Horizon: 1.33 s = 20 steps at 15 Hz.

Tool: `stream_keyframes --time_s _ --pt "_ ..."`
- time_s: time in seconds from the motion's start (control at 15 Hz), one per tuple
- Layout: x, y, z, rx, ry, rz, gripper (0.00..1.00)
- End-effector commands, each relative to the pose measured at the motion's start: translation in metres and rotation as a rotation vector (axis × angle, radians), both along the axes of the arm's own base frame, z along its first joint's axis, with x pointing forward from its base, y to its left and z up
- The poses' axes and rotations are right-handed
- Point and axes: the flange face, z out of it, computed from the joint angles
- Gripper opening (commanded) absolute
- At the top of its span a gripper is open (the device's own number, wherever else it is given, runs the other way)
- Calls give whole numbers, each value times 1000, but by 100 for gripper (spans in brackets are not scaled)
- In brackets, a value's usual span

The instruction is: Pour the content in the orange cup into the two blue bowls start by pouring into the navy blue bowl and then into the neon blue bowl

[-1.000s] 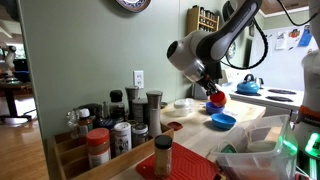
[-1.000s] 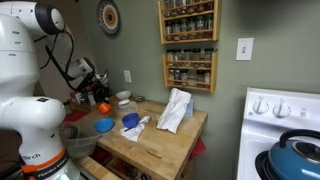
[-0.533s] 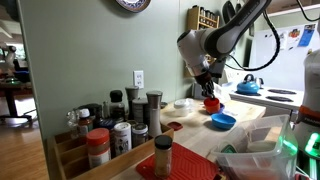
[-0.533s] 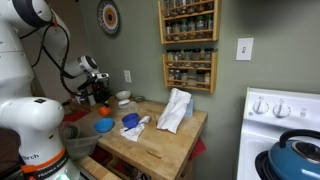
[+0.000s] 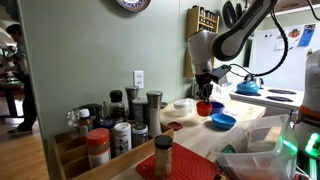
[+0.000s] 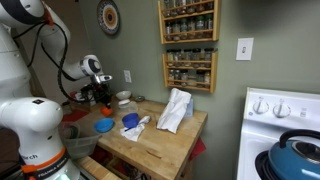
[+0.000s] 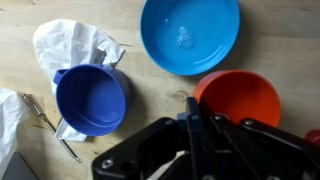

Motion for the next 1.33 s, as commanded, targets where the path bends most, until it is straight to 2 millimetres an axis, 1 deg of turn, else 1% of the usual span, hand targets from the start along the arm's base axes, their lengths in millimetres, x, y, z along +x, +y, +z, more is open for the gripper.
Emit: stream_keyframes --time_s 0.0,0.2,0.4,0.53,0.6,0.8,0.87,0.93,1.07,1.27 --pt "-5 -4 -9 117 -38 -49 1" --pt "-2 0 -19 209 -34 -76 1" --pt "1 3 -28 247 -15 -96 1" --pt "1 3 -36 260 1 -111 1" --pt "2 5 -39 262 12 -114 3" --pt "4 7 -46 261 27 -127 2" --pt "5 7 -47 258 32 -128 29" --pt "6 7 -47 258 35 -127 29" --pt "7 8 -45 263 29 -125 43" --pt "5 12 -27 254 2 -92 65"
